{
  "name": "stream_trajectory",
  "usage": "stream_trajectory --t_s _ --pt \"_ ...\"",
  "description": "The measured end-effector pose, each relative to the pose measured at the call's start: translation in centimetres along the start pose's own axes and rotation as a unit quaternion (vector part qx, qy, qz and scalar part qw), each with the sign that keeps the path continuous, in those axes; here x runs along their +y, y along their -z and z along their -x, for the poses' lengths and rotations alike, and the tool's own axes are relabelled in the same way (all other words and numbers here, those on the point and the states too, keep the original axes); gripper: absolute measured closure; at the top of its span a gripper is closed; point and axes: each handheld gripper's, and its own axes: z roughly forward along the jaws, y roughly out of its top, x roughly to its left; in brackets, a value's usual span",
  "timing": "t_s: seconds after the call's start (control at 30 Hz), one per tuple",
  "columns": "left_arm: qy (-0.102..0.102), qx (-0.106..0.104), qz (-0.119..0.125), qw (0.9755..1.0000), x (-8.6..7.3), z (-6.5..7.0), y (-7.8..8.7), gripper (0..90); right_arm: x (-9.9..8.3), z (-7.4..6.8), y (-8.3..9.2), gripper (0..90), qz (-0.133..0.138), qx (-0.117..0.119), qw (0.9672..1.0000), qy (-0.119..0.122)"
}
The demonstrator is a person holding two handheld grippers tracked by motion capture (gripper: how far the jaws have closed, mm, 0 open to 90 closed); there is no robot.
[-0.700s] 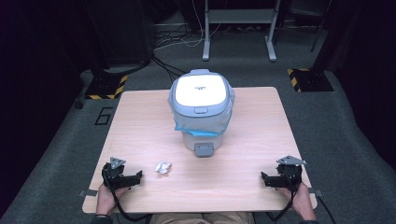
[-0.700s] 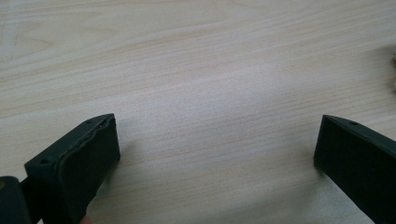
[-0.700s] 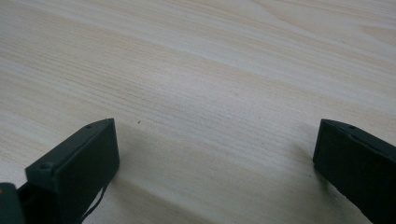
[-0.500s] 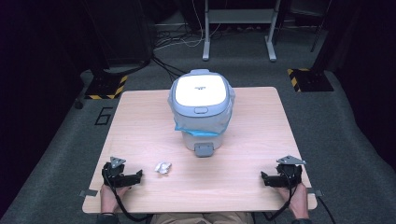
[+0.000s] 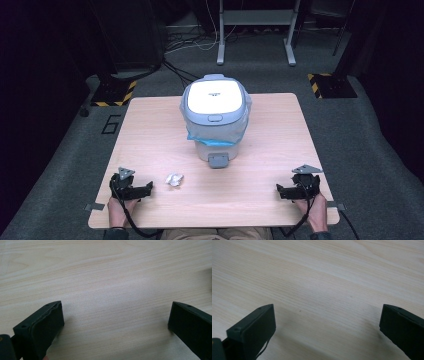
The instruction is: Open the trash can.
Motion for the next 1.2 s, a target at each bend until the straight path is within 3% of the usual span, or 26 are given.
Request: stream_trajectory --t_s 0.77,1.2 --pt "-0.003 0.000 -0.002 1.0000 0.0 0.0 0.0 0.1 3.4 -3.3 0.5 0.3 0.006 0.031 0.9984 0.046" --pt "-0.002 -0.001 -0.002 1.0000 0.0 0.0 0.0 0.0 4.8 -4.8 0.5 0.4 0.012 0.050 0.9969 0.060"
